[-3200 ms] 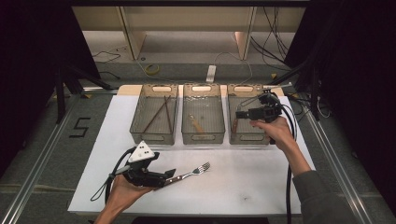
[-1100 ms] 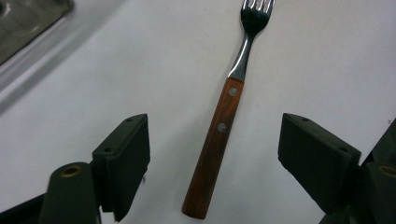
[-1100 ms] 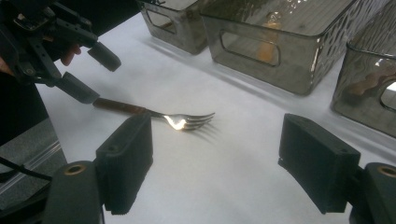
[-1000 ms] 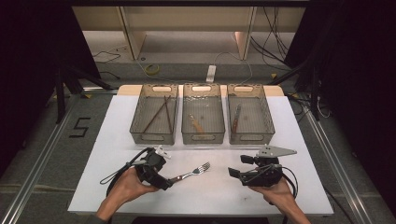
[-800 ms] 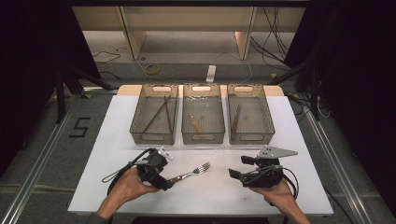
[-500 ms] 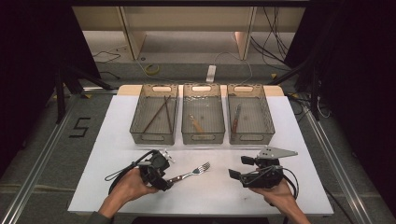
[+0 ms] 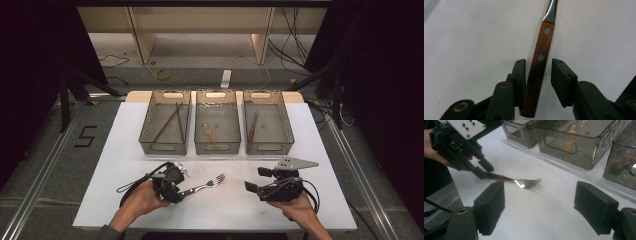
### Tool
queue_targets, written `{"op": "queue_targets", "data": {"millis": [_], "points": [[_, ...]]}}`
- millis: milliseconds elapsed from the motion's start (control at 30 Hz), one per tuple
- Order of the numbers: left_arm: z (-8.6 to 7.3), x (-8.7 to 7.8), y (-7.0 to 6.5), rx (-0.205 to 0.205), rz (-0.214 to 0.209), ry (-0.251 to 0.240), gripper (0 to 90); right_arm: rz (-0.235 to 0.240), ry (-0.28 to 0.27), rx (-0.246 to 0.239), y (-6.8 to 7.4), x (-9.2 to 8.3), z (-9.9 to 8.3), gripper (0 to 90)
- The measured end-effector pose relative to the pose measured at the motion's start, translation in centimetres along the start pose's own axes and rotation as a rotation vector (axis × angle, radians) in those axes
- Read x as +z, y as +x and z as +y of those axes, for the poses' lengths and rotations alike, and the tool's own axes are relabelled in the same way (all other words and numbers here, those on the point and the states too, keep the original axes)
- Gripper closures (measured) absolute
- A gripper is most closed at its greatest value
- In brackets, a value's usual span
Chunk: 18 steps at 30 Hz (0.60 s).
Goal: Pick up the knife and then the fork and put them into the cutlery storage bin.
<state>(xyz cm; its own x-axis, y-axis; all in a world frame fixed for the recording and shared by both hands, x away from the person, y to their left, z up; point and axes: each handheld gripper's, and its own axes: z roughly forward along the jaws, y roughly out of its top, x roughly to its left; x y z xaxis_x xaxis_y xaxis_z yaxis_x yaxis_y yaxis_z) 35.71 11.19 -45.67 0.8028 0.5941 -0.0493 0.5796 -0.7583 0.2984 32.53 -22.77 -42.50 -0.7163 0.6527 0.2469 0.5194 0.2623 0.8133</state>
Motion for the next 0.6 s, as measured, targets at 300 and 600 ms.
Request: {"op": "queue_targets", "data": {"millis": [300, 600], "points": [[0.27, 0.57, -0.4, 0.029, 0.023, 0.043, 70.2, -0.001, -0.002, 0.001, -0.05, -0.06, 0.02, 25.5], [0.32, 0.63, -0.67, 0.048, 0.031, 0.046, 73.7, -0.002, 0.002, 0.002, -0.08, -0.04, 0.04, 25.8]]}}
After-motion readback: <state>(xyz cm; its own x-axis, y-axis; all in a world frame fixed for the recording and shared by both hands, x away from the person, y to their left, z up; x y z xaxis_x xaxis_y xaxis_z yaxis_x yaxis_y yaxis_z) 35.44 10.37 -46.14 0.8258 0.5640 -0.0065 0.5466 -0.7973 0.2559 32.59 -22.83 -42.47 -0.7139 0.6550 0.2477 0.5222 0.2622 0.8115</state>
